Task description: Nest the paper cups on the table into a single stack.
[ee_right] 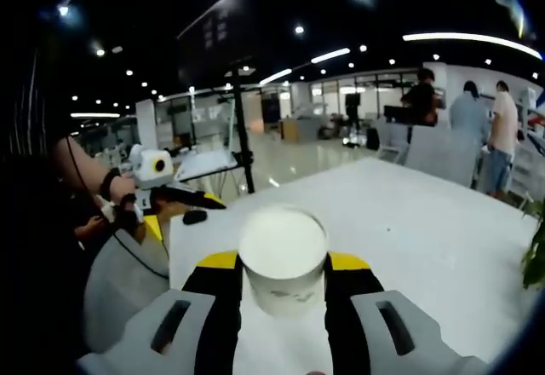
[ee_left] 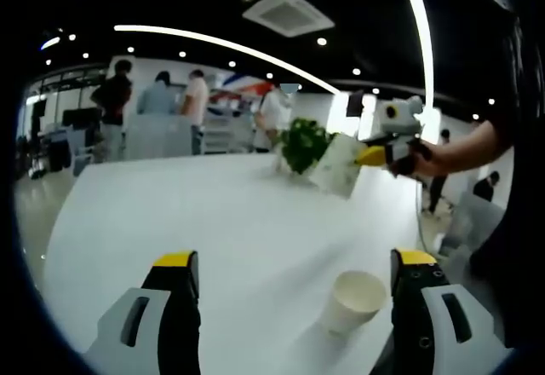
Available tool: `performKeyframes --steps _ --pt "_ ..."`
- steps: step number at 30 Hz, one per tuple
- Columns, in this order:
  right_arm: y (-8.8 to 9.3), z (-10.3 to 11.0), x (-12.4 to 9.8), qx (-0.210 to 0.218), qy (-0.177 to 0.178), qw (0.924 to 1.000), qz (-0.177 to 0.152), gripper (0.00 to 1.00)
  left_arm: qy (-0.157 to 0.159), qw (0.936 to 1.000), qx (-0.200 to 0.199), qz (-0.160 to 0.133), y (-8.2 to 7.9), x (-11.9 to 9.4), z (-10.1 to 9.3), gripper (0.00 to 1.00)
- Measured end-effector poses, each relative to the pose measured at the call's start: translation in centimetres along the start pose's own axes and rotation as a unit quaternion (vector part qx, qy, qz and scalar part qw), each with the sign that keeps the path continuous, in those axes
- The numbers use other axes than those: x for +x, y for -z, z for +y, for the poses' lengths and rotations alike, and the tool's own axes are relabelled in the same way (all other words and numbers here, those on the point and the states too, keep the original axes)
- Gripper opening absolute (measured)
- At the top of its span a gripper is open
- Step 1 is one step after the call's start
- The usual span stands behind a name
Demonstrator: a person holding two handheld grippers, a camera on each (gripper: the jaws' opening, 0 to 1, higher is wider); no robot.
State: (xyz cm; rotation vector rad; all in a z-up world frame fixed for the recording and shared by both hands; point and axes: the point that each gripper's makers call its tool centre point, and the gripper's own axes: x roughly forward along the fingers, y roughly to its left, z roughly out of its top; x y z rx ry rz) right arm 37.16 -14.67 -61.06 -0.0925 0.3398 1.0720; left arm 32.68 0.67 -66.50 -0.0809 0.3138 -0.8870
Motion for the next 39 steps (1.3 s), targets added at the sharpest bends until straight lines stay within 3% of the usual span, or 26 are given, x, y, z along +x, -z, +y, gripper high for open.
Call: performKeyframes --steps 14,29,39 --pt "-2.1 3.6 -0.5 0.014 -0.021 0.9991 -0.034 0.34 0.008 1.0000 -0.003 0.001 0.3 0.3 -0.6 0.92" --pt "-1.9 3.9 -0.1 0.024 -0.021 0.9989 -0.036 0.34 0.029 0.9990 -0.028 -0.017 -0.7 0.6 -1.4 0.88" --pt "-2.1 4.2 0.1 0.030 -0.021 0.9983 -0.045 0.34 0.073 0.9959 -0.047 -0.024 -1.4 1.3 -4.0 0.81"
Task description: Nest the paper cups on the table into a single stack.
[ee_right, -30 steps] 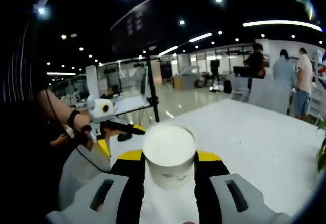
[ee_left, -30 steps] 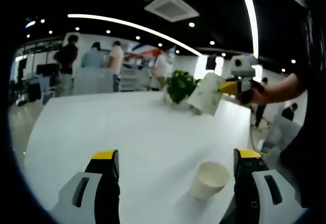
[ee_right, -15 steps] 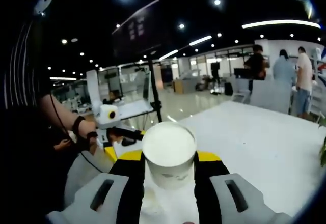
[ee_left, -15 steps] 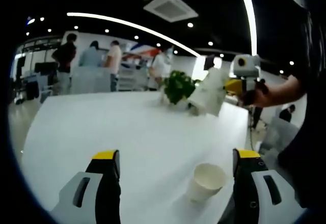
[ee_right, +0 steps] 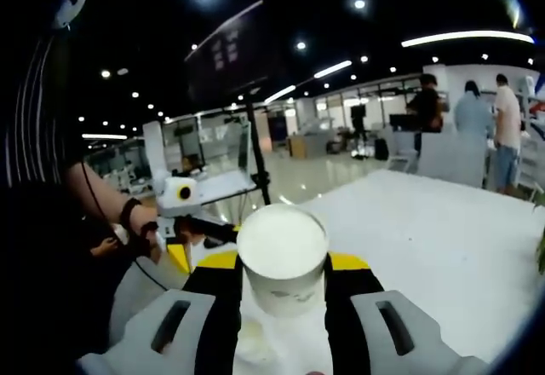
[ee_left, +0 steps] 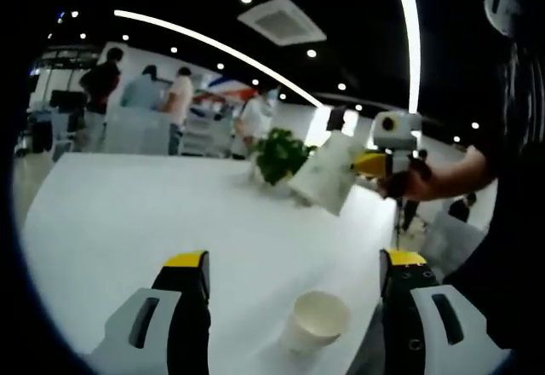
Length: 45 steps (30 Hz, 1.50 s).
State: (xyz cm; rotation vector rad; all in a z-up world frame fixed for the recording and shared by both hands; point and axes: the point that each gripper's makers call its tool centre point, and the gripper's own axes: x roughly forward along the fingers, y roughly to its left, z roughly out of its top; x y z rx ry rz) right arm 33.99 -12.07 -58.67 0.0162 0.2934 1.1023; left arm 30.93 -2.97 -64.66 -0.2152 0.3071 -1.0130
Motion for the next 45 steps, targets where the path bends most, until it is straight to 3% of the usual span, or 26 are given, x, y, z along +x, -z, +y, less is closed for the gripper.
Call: performKeyframes --steps 11,21,23,31,39,45 --pt "0.1 1.3 0.6 0.008 -0.011 0.9999 -0.004 0.34 0.031 0.9995 -0.002 -0.005 -0.4 1.0 -1.7 0.76" --pt "0.0 2.2 1.2 0.013 -0.023 0.9996 -0.009 0.34 0.074 0.9969 -0.025 -0.009 -0.6 2.4 -4.7 0.76" --pt "0.1 2.4 1.3 0.019 -0.025 0.9994 -0.011 0.34 0.085 0.9962 -0.016 -0.009 -0.7 2.6 -5.4 0.74" --pt "0.6 2.8 1.5 0.025 -0.030 0.9992 -0.009 0.34 0.102 0.9945 -0.020 -0.014 -1.0 3.0 -6.2 0.71" --pt "0.5 3.0 1.3 0.041 -0.036 0.9983 -0.021 0.34 0.103 0.9935 -0.023 -0.044 -3.3 2.6 -6.2 0.70" --pt "0.6 3.3 1.1 0.051 -0.046 0.9974 -0.025 0.34 0.102 0.9922 -0.033 -0.063 -4.3 2.2 -5.7 0.60"
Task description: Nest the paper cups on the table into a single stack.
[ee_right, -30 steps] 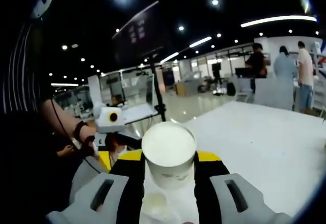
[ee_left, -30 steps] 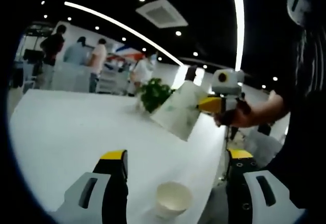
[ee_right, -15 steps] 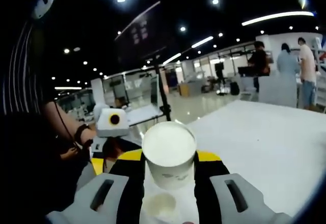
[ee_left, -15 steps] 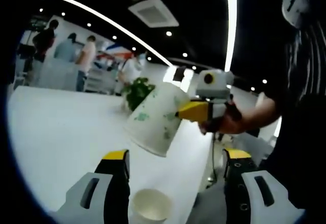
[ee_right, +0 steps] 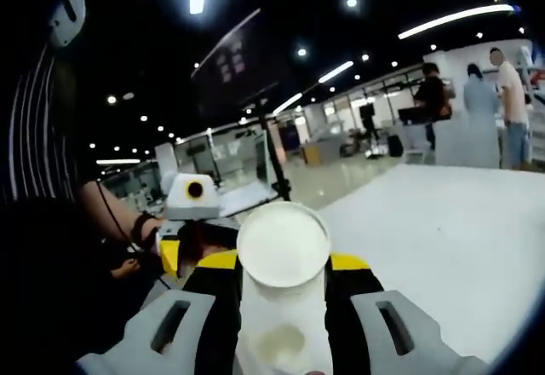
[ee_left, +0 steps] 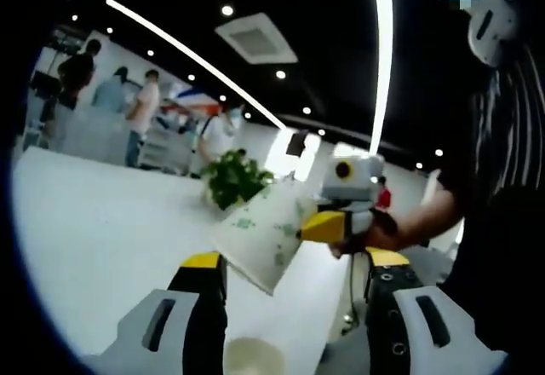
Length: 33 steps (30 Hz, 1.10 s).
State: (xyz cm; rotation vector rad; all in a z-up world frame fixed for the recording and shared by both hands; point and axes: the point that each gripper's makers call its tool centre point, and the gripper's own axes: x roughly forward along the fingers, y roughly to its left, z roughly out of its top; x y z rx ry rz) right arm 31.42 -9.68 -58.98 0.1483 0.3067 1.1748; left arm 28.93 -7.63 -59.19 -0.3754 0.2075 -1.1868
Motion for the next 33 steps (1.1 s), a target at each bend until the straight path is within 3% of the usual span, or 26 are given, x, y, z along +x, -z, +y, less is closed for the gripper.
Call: performKeyframes --steps 11,17,25,33 --pt "0.9 1.3 0.0 0.019 -0.023 0.9995 -0.003 0.34 0.016 0.9994 -0.031 0.000 -0.2 -0.8 -0.4 0.41" --pt "1.2 1.8 0.2 0.055 -0.039 0.9977 -0.008 0.34 0.024 0.9987 -0.046 -0.001 -0.5 -1.3 -0.4 0.32" --pt "1.5 2.6 0.8 0.069 -0.062 0.9957 -0.002 0.34 0.039 0.9970 -0.066 -0.003 -1.7 -1.8 -0.4 0.18" --pt "2.2 2.8 1.1 0.074 -0.069 0.9948 0.001 0.33 0.045 0.9962 -0.074 -0.001 -1.9 -2.0 -0.3 0.11"
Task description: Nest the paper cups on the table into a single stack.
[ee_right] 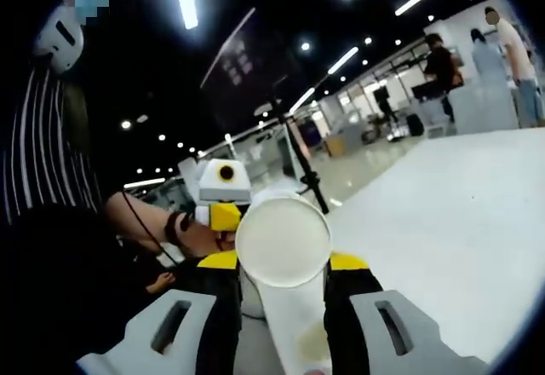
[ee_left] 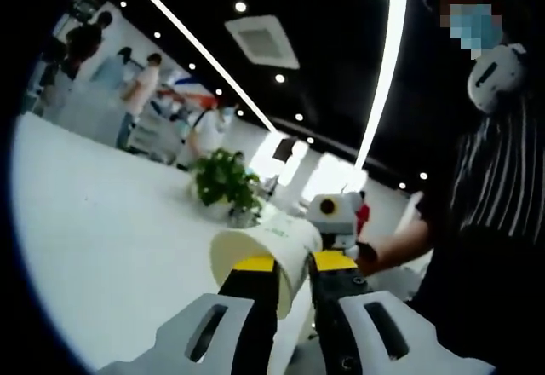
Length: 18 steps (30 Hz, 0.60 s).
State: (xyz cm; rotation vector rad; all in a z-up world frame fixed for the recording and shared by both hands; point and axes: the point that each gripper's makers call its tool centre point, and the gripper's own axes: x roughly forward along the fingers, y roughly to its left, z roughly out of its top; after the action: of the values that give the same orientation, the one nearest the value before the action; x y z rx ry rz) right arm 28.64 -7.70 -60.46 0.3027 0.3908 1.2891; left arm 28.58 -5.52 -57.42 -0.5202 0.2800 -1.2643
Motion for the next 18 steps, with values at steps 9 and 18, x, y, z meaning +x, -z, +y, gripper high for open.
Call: performKeyframes --steps 9,18 --pt "0.7 -0.3 -0.2 0.009 -0.004 0.9999 0.003 0.31 0.020 0.9996 -0.013 0.016 0.4 0.2 -0.9 0.04" --pt "0.6 -0.4 -0.1 0.011 -0.004 0.9999 0.000 0.32 0.024 0.9995 -0.001 0.021 0.4 0.3 -1.2 0.00"
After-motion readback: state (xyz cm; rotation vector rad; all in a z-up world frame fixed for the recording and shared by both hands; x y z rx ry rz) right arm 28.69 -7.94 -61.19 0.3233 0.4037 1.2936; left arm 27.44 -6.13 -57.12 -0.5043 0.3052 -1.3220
